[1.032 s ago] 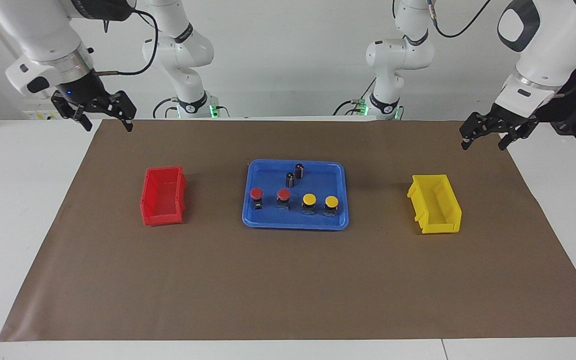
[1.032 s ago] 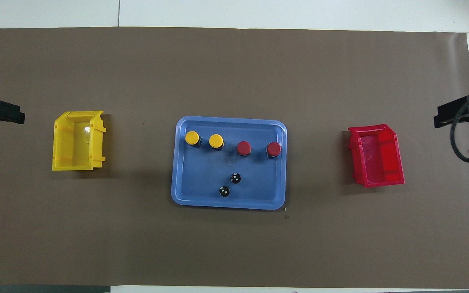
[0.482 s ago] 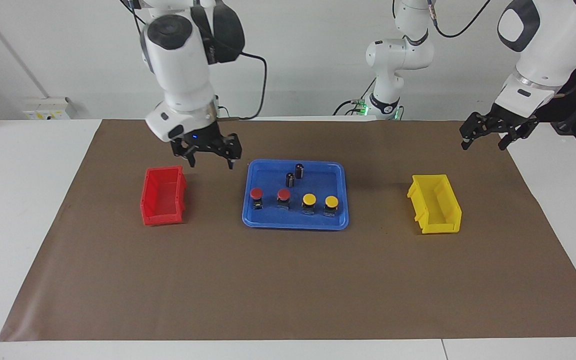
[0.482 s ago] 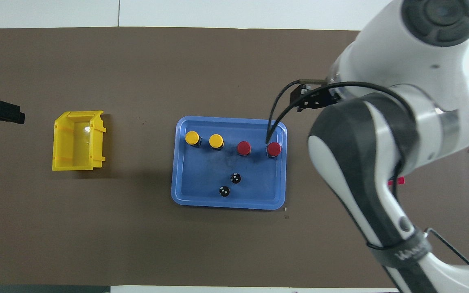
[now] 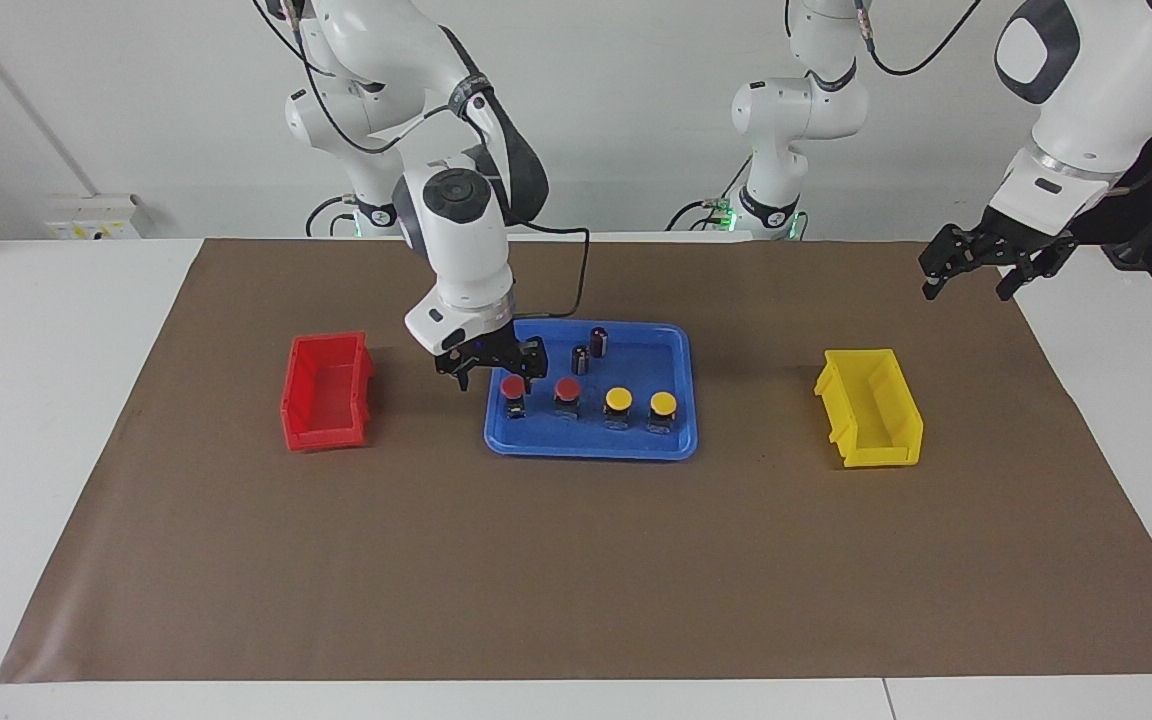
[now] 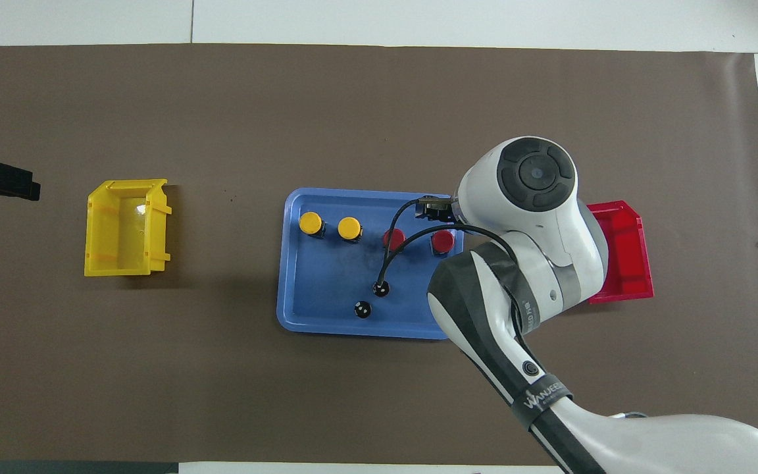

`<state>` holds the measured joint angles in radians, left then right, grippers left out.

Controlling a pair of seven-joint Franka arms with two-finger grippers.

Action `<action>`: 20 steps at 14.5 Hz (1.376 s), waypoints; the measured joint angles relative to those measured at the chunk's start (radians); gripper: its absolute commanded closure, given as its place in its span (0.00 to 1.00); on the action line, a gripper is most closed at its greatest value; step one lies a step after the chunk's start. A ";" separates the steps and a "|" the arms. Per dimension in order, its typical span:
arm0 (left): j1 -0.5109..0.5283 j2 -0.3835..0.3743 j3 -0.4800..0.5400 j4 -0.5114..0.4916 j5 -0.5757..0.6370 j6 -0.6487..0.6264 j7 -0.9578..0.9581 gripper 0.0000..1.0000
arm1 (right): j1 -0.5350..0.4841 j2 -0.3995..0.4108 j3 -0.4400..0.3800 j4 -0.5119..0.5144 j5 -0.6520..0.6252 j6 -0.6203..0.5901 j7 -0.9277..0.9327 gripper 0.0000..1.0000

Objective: Sort red and yellow buttons by color

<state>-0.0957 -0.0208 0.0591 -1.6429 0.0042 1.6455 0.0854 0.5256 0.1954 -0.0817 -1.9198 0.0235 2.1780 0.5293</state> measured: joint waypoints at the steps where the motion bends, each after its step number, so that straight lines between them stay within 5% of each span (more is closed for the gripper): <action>1: 0.000 0.000 0.000 0.000 0.000 0.000 0.000 0.00 | 0.006 -0.004 0.000 -0.015 0.000 0.016 0.000 0.07; 10: 0.000 0.000 0.000 0.000 0.000 0.000 0.000 0.00 | 0.040 0.021 0.000 -0.092 -0.002 0.125 -0.027 0.20; 17: -0.017 0.000 -0.016 0.000 0.000 -0.008 -0.002 0.00 | 0.040 0.022 -0.007 -0.117 -0.002 0.151 -0.070 0.40; 20: -0.036 0.000 -0.022 0.000 0.000 -0.010 -0.012 0.00 | 0.040 0.022 -0.007 -0.120 -0.002 0.155 -0.070 0.56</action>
<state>-0.1312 -0.0208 0.0373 -1.6431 0.0042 1.6350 0.0734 0.5656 0.2170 -0.0882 -2.0400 0.0218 2.3331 0.4590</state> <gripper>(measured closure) 0.000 0.396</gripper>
